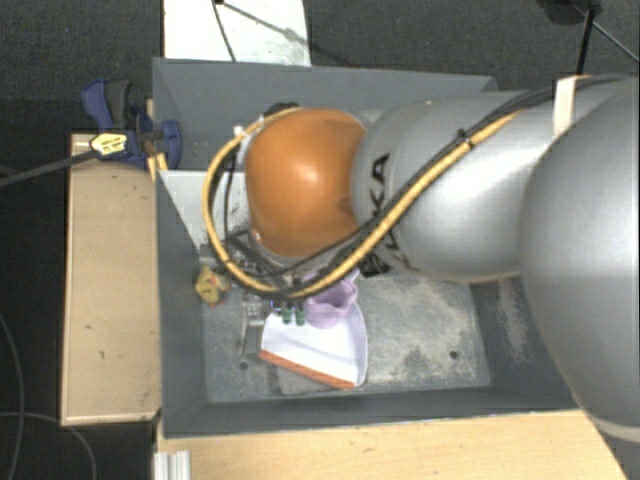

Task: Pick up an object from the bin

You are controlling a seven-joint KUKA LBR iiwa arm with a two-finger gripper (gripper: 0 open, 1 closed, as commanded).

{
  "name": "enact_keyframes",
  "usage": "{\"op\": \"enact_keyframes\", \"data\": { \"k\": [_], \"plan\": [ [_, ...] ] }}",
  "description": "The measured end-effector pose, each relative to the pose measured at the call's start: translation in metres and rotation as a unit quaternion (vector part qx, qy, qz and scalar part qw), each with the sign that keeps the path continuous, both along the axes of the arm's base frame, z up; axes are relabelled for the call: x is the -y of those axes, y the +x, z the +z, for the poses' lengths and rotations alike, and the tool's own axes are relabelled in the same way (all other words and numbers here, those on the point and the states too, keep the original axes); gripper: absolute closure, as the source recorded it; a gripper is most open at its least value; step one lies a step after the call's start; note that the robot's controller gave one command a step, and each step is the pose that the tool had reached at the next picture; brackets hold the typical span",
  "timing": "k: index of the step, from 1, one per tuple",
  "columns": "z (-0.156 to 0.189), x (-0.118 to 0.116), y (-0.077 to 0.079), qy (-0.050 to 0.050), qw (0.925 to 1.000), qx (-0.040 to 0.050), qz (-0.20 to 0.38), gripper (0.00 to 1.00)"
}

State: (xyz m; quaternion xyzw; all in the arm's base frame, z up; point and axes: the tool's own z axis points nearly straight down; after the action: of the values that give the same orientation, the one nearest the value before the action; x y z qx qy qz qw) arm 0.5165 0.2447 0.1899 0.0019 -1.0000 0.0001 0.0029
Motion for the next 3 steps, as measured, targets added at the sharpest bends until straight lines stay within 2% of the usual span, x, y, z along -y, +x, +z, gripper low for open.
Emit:
{"op": "enact_keyframes", "data": {
  "k": [1,2,3],
  "plan": [
    [0.005,0.001,0.002,0.001,1.0,0.0039,-0.003,0.0],
    [-0.03,0.04,-0.019,0.001,0.9996,0.0048,0.029,0.0],
    [-0.052,0.055,-0.012,0.0,0.9916,0.0032,0.13,0.0]
  ]
}}
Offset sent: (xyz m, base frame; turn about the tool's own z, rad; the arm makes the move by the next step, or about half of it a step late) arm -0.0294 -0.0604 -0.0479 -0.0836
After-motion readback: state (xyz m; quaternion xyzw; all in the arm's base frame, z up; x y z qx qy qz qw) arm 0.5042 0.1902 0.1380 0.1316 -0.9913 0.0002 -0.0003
